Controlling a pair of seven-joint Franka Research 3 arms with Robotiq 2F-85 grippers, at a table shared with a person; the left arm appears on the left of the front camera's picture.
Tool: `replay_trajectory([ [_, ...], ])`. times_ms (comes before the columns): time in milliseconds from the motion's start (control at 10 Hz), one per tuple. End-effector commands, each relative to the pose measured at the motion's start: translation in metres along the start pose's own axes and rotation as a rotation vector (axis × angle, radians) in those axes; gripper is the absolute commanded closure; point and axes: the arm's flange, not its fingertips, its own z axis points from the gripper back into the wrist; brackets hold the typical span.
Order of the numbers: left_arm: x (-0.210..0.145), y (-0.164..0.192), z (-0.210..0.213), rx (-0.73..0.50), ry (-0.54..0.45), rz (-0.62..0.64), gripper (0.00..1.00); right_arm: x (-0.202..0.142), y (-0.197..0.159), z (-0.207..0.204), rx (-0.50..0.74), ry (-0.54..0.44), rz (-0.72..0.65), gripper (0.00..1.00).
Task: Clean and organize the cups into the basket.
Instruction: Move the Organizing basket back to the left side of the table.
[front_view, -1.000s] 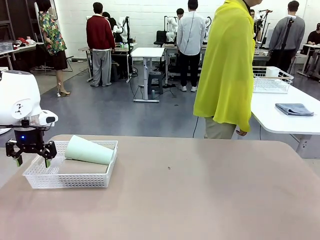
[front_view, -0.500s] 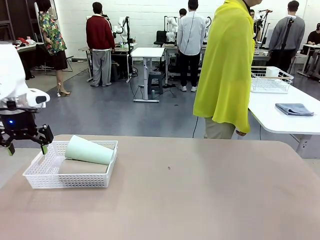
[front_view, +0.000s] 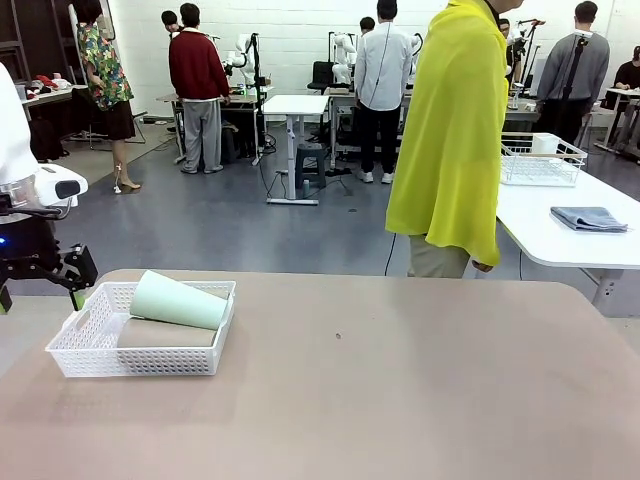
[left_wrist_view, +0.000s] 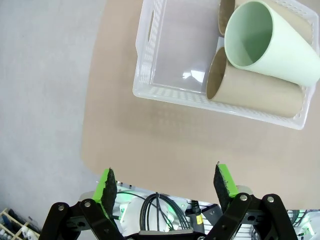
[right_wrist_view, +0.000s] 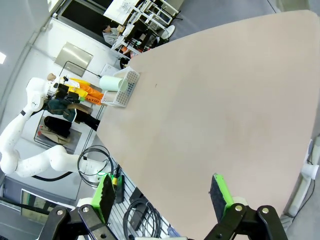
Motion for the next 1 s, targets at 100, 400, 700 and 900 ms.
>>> replay_trajectory([
  [100,0.009,0.002,-0.002,-0.008,0.012,0.002,0.00,-0.001,0.000,-0.002,0.009,-0.002,0.004,0.00],
  [400,0.010,0.028,0.009,-0.186,0.148,-0.083,0.00,-0.001,0.000,-0.002,0.009,-0.002,0.004,0.00],
  [700,0.003,0.129,0.064,-0.759,0.324,-0.333,0.00,-0.001,0.000,-0.002,0.009,-0.002,0.004,0.00],
  [900,0.000,0.197,0.074,-1.049,0.218,-0.375,0.00,-0.001,0.000,-0.002,0.009,-0.002,0.004,0.00],
])
